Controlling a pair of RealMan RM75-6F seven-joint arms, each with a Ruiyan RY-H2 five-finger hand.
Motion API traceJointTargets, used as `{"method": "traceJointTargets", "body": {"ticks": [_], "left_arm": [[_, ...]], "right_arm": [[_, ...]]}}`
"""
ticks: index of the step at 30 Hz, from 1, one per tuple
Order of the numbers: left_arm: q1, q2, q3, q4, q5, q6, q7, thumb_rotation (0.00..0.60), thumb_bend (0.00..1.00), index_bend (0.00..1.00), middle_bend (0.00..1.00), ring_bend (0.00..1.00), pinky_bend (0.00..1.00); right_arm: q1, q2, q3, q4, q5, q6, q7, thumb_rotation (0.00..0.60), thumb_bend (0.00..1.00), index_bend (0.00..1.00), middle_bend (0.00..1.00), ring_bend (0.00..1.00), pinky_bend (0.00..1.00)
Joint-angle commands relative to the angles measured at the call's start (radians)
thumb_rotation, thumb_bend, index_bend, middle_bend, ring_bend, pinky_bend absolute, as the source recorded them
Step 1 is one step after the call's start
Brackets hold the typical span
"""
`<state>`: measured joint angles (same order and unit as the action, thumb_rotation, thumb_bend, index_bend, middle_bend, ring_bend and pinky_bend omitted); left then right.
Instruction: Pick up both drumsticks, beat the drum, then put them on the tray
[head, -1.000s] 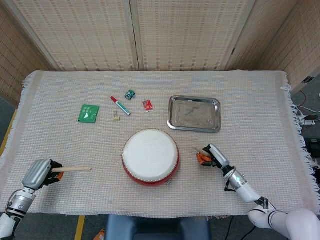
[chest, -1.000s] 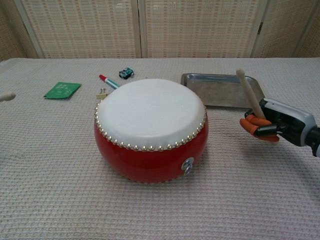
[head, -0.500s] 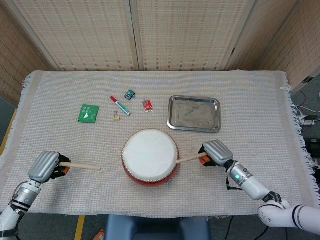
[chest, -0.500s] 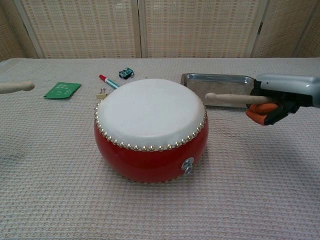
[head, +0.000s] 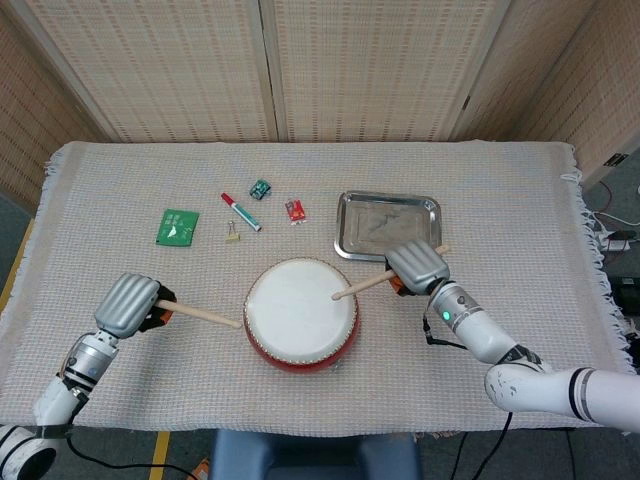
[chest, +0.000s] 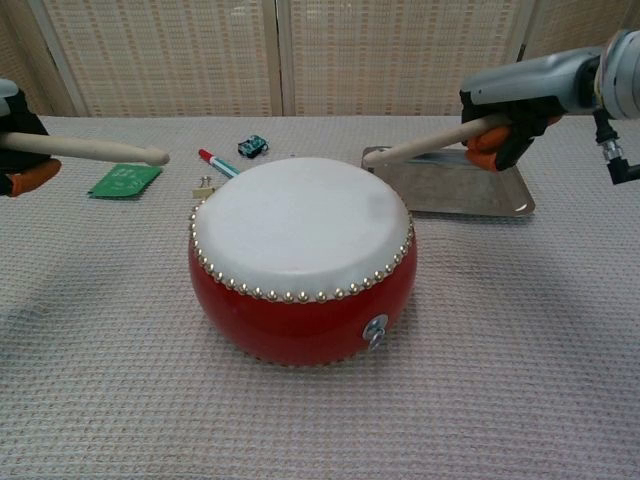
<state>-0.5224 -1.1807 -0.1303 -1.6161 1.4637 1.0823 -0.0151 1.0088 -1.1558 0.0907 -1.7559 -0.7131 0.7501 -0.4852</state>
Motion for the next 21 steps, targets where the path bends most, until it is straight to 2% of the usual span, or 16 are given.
{"method": "traceJointTargets", "body": {"ticks": [1,5,7,10,15,21], "left_arm": [[-0.039,-0.012,-0.03,-0.029,-0.039,-0.031,0.061,0.6,0.68,1.0,1.0,1.0,1.0],[-0.066,-0.02,-0.044,-0.044,-0.065,-0.05,0.11,0.6,0.68,1.0,1.0,1.0,1.0],[-0.078,-0.027,-0.047,-0.045,-0.075,-0.06,0.13,0.6,0.68,1.0,1.0,1.0,1.0],[-0.099,-0.048,-0.051,-0.044,-0.1,-0.08,0.165,0.6,0.68,1.0,1.0,1.0,1.0],[-0.141,-0.127,-0.045,-0.007,-0.156,-0.118,0.262,0.6,0.68,1.0,1.0,1.0,1.0],[-0.173,-0.261,-0.022,0.093,-0.231,-0.127,0.415,0.6,0.68,1.0,1.0,1.0,1.0]], "right_arm": [[0.108,-0.086,-0.053,0.056,0.134,0.024,-0.16,0.6,0.75,1.0,1.0,1.0,1.0],[0.167,-0.147,-0.106,0.09,0.244,0.059,-0.276,0.6,0.75,1.0,1.0,1.0,1.0],[0.183,-0.156,-0.113,0.085,0.274,0.08,-0.302,0.6,0.75,1.0,1.0,1.0,1.0],[0.183,-0.14,-0.081,0.048,0.267,0.112,-0.275,0.6,0.75,1.0,1.0,1.0,1.0],[0.138,-0.05,0.012,-0.067,0.157,0.14,-0.13,0.6,0.75,1.0,1.0,1.0,1.0],[0.104,0.007,0.046,-0.118,0.084,0.137,-0.046,0.6,0.75,1.0,1.0,1.0,1.0]]}}
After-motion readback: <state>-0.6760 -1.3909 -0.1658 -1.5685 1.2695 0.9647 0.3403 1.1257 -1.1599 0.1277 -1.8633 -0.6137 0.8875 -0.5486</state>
